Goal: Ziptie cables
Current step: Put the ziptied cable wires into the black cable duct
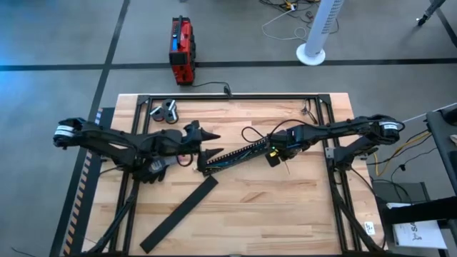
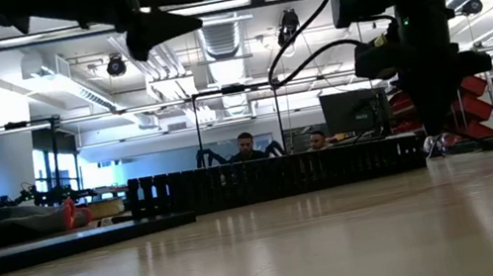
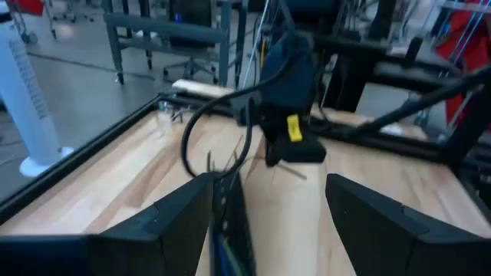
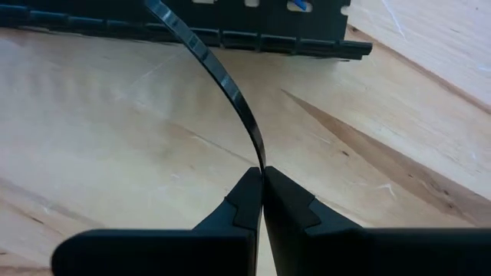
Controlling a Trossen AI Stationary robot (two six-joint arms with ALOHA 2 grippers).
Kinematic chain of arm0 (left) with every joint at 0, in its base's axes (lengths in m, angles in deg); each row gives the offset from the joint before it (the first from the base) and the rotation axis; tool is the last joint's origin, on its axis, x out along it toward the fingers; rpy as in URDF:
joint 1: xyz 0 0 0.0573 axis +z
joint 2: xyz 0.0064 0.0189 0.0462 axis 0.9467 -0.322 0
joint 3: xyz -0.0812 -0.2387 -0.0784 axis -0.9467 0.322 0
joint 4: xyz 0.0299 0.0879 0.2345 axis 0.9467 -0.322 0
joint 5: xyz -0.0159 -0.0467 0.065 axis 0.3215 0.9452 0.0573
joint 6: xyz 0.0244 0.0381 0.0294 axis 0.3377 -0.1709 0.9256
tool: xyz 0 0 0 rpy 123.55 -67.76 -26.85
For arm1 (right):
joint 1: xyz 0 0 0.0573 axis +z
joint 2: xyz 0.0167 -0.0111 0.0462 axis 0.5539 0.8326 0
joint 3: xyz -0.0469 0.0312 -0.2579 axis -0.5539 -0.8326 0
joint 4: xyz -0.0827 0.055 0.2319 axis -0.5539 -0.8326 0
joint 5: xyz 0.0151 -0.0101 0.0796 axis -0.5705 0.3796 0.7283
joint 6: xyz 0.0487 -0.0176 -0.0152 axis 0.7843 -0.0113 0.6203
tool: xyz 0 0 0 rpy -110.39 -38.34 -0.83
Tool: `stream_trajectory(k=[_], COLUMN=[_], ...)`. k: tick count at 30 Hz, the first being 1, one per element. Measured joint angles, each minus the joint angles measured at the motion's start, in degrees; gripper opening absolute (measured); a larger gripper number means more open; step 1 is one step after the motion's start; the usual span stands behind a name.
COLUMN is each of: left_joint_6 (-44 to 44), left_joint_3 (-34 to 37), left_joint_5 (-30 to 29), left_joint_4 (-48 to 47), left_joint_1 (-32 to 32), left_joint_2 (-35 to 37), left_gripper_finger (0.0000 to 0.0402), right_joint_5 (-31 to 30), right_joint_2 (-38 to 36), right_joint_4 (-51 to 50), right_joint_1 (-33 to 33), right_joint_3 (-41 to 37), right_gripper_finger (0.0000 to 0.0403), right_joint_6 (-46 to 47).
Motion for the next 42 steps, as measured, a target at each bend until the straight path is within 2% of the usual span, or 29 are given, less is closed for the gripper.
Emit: stream_trajectory(k=[5, 13, 21, 27, 30, 36, 40, 42], left_joint_6=[-0.1, -0.2, 0.1, -0.1, -1.0, 3.6, 3.9, 5.3], left_joint_3=[0.0, 0.0, 0.0, 0.0, 0.0, -0.4, -1.6, -2.4], left_joint_5=[0.0, 0.0, 0.0, -0.5, -1.9, 0.5, -6.8, -8.2], left_joint_4=[6.7, 6.4, 12.4, 12.5, 15.5, 19.4, 19.4, 19.4], left_joint_1=[0.0, 0.0, -0.1, 0.0, 0.0, 0.0, 0.1, 0.3], left_joint_2=[-4.3, -9.3, -13.6, -17.8, -20.3, -25.3, -28.0, -29.0], left_gripper_finger=[0.0229, 0.0217, 0.0226, 0.0215, 0.0211, 0.0203, 0.0197, 0.0193], right_joint_5=[-0.2, -0.2, -1.2, -1.2, -1.2, -1.3, -1.5, -1.6], right_joint_2=[-0.2, -0.3, -0.3, -0.3, -0.3, -1.0, -2.8, -3.8], right_joint_4=[0.2, 0.3, 0.3, 0.3, 0.3, -0.2, -0.3, -0.5], right_joint_1=[0.3, 0.3, 0.3, 0.3, 0.3, 0.3, 0.3, 0.3], right_joint_3=[0.0, 0.0, 0.0, 0.0, 0.0, 0.0, 0.0, 0.0], right_gripper_finger=[0.0000, 0.0000, 0.0000, 0.0000, 0.0000, 0.0000, 0.0000, 0.0000], right_joint_6=[-0.4, -1.6, -2.4, -2.5, -2.9, -3.7, -4.2, -4.4])
